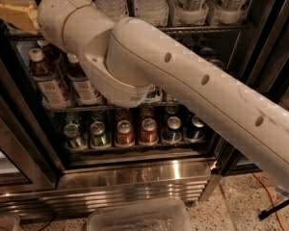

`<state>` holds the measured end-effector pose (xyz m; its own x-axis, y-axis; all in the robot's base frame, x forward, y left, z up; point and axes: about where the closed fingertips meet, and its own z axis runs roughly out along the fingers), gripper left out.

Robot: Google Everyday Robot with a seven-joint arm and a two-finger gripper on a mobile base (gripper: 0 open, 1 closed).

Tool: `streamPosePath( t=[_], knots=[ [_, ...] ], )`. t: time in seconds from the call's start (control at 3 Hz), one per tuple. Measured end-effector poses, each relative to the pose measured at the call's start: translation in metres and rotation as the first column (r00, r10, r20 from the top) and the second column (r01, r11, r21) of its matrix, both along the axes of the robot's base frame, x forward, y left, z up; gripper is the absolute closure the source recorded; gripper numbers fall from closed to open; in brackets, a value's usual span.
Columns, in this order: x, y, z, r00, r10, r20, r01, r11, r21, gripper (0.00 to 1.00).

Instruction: Pick orange can from top shelf of fridge

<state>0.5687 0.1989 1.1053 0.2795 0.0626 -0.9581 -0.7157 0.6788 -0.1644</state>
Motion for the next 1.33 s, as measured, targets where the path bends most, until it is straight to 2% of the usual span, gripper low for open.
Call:
streamPosePath(
  t=[0.33, 1.0, 1.33],
  knots=[
    [-0.018, -0.015, -0.010, 0.9995, 0.028, -0.012, -0.028, 1.000, 0.005, 1.00],
    [-0.036, -0.032, -0.024, 0.9978, 0.056, -0.036, -0.056, 0.998, -0.002, 1.00],
    [-0.050, -0.045, -0.040, 0.9929, 0.075, -0.093, -0.077, 0.997, -0.027, 1.00]
  ],
)
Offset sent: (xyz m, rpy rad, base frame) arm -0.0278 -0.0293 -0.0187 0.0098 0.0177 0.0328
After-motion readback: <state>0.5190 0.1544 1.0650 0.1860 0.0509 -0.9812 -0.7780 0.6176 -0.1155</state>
